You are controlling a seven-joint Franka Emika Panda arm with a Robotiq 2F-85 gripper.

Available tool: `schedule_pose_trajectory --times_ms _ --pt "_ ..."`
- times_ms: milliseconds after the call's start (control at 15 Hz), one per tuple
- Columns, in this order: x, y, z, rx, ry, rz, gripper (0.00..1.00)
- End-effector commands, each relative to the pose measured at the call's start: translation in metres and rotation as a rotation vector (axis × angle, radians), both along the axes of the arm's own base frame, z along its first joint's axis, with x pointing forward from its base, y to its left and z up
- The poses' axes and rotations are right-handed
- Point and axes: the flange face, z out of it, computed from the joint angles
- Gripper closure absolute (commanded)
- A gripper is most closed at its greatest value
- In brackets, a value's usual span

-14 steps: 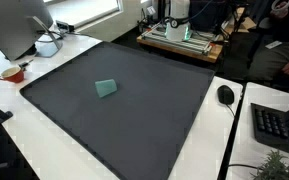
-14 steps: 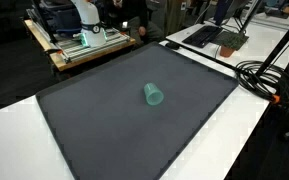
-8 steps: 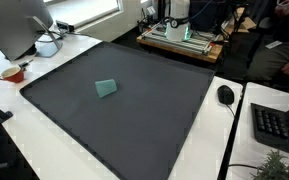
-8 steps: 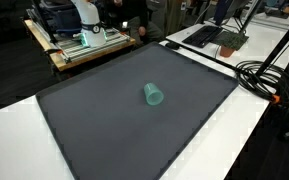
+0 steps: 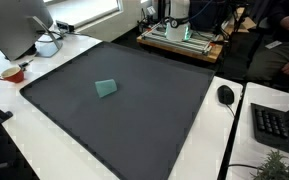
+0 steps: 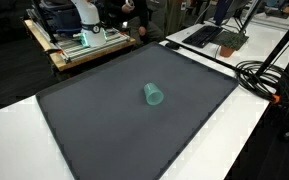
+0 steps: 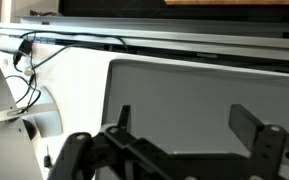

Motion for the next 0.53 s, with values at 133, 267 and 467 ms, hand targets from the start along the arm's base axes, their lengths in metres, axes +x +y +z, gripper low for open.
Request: schedule_pose_trajectory --times_ms 133,267,467 --pt "0.037 0.032 -0.035 0.009 0.138 0.273 0.00" --pt "0.045 0.044 -0.048 0.054 0.194 0.359 0.00" --pt "0.047 0.060 -0.067 0.071 0.319 0.472 0.00"
